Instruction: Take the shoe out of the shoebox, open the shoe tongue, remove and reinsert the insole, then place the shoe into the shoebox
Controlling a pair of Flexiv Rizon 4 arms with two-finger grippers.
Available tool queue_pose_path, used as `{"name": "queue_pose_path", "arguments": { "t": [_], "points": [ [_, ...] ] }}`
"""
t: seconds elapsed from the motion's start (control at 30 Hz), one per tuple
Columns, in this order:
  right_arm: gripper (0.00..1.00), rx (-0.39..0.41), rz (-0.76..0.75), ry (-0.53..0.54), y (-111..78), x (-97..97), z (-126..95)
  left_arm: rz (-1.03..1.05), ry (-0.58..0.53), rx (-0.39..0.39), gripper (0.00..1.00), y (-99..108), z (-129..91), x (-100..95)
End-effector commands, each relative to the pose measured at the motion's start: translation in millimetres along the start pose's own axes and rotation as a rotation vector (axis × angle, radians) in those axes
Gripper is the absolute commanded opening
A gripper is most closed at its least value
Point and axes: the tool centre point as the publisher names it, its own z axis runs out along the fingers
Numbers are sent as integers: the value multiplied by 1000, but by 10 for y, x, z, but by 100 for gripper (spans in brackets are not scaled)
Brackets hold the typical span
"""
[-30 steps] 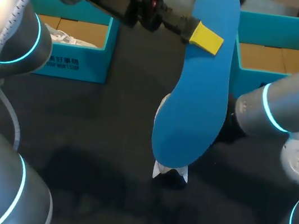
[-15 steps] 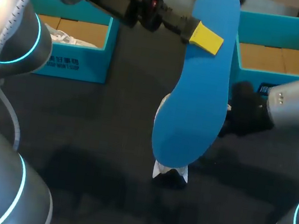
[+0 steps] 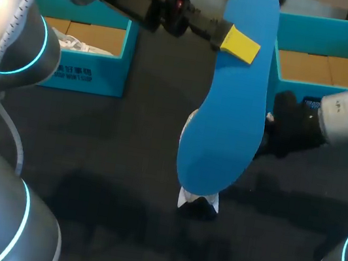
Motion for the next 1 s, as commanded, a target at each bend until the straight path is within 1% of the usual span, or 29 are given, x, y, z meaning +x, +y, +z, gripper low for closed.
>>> {"name": "queue_pose_path", "arguments": {
  "t": [0.03, 0.07, 0.27, 0.37, 0.47, 0.57, 0.6, 0.63, 0.67, 0.83, 0.87, 0.9, 0.97, 1.0],
  "points": [
    [100, -15, -22, 60, -54, 83, -381, 1, 0, 0, 0, 7, 3, -7],
    [100, -38, -33, 76, -58, 121, -460, 1, 0, 0, 0, 7, 3, -7],
    [100, -85, -54, 153, -61, 271, -775, 1, 0, 0, 0, 7, 3, -7],
    [100, -82, -49, 169, -58, 330, -891, 1, 0, 0, 0, 7, 3, -7],
    [100, -83, -39, 217, -49, 381, -982, 1, 0, 0, 0, 7, 3, -7],
    [100, -93, -39, 273, -17, 454, -1072, 1, 0, 0, 0, 7, 3, -7],
    [100, -89, -24, 337, -8, 475, -1102, 1, 0, 0, 0, 7, 3, -7],
    [100, -103, -37, 357, 4, 484, -1118, 1, 0, 0, 0, 7, 3, -7],
    [100, -94, -31, 383, 12, 493, -1133, 1, 0, 0, 0, 7, 3, -7],
    [100, -63, -39, 418, 55, 496, -1119, 1, 0, 0, 0, 7, 3, -7],
    [100, -53, -46, 433, 64, 496, -1110, 1, 0, 0, 0, 7, 3, -7],
    [100, -37, -49, 426, 75, 501, -1100, 1, 0, 0, 0, 7, 3, -7],
    [100, -57, -65, 468, 85, 526, -1110, 1, 0, 0, 0, 7, 3, -7],
    [100, -57, -65, 468, 85, 526, -1110, 1, 0, 0, 0, 7, 3, -7]
  ]
}}
